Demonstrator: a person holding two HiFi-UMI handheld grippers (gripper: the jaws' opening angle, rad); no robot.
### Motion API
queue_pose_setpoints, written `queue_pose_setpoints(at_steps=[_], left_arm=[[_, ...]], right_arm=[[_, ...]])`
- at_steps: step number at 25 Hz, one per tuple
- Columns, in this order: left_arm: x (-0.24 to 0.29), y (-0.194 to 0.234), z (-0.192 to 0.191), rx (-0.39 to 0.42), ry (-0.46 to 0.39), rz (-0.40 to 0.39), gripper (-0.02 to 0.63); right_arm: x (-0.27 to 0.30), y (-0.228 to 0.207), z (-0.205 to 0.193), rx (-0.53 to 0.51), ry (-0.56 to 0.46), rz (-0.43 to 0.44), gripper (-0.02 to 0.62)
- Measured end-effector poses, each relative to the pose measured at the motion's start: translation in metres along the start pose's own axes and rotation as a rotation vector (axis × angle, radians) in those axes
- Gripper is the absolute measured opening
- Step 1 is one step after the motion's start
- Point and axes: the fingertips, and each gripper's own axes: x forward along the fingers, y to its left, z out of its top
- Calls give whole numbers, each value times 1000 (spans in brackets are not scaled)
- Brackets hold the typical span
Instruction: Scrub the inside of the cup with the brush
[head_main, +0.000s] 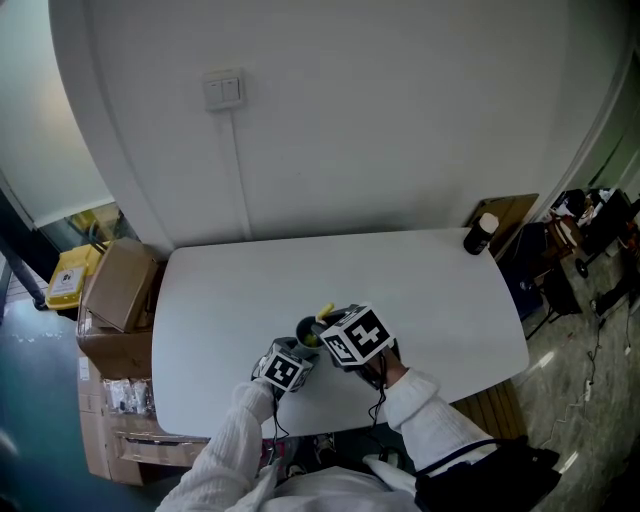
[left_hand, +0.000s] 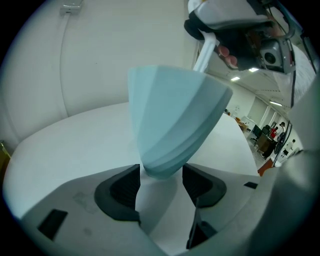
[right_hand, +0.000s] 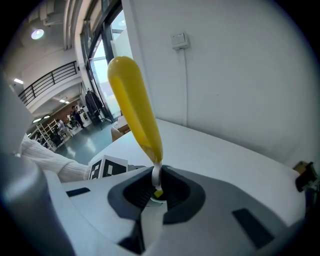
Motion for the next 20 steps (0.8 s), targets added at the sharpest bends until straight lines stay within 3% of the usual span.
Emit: queue_pose_setpoints(at_steps=[20], left_arm=[[-22, -5, -2, -27, -8, 49, 247]], right_arm=[[-36, 0, 17, 29, -122, -68, 87]])
